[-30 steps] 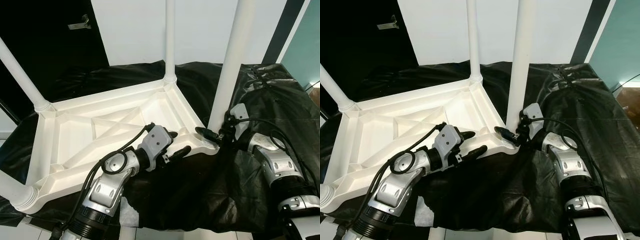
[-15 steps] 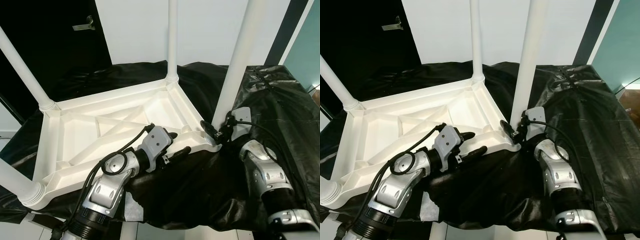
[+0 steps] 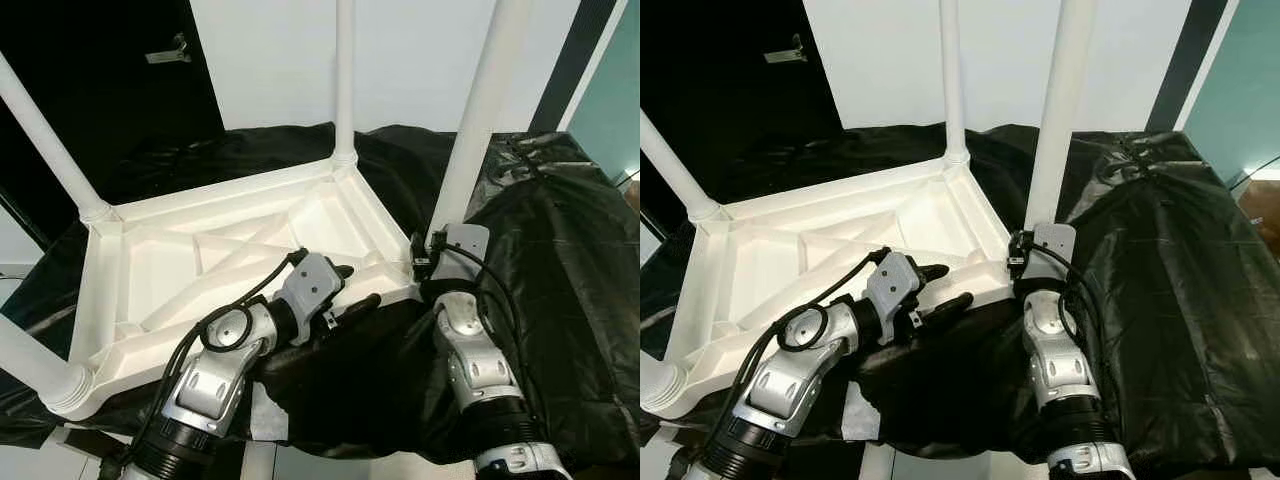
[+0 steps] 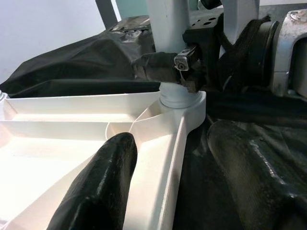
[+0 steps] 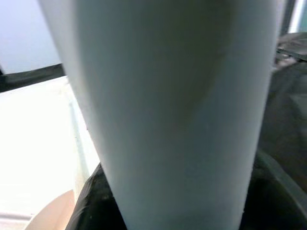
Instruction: Building children table
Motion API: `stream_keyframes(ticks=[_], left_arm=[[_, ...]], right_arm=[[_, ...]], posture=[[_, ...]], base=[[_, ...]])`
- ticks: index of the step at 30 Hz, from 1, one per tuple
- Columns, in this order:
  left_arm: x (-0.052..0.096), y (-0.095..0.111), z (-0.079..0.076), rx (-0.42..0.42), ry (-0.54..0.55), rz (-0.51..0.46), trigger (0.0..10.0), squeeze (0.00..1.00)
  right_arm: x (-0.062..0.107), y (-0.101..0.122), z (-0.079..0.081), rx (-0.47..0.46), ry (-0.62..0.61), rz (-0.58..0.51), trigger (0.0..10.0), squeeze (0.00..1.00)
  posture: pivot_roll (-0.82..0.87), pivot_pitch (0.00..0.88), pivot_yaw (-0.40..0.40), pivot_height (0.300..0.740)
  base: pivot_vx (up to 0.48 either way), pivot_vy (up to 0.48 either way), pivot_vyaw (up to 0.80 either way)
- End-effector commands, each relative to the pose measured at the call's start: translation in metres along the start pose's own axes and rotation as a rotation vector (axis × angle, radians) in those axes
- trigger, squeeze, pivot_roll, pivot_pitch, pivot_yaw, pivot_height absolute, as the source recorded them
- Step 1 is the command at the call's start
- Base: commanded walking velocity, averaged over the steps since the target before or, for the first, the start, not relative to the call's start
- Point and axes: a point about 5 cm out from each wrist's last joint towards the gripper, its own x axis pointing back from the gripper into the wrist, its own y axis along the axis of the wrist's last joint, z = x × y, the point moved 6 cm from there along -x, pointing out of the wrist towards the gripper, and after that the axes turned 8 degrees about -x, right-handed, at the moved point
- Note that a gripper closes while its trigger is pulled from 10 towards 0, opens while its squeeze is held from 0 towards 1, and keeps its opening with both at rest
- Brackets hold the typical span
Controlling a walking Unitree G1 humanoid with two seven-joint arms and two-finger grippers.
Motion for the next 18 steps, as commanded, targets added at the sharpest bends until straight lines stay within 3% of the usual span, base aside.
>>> stream_keyframes(ticks=[1,15,16,17,18], left_arm=[[0.001,-0.004,0.000,0.003,0.025,0.021,10.0,0.00],[0.000,-0.003,-0.001,0.003,0.025,0.018,10.0,0.00],[0.000,-0.003,-0.001,0.004,0.025,0.017,10.0,0.00],[0.000,-0.003,-0.001,0.004,0.025,0.017,10.0,0.00],[0.000,-0.004,-0.001,0.004,0.024,0.019,10.0,0.00]], right_arm=[[0.008,-0.033,-0.009,0.015,-0.031,0.124,10.0,0.00],[0.006,-0.012,-0.018,0.047,-0.030,0.026,10.0,0.03],[0.006,-0.010,-0.020,0.036,-0.020,0.016,10.0,0.59],[0.006,-0.010,-0.020,0.036,-0.020,0.016,10.0,0.59],[0.005,-0.008,-0.021,0.029,-0.004,0.007,10.0,1.00]], posture=[[-0.05,0.019,0.027,0.740],[-0.05,0.006,0.022,0.740],[-0.05,0.007,0.023,0.740],[-0.05,0.007,0.023,0.740],[-0.05,0.005,0.024,0.740]], base=[[0.000,0.000,0.00],[0.000,0.000,0.00],[0.000,0.000,0.00],[0.000,0.000,0.00],[0.000,0.000,0.00]])
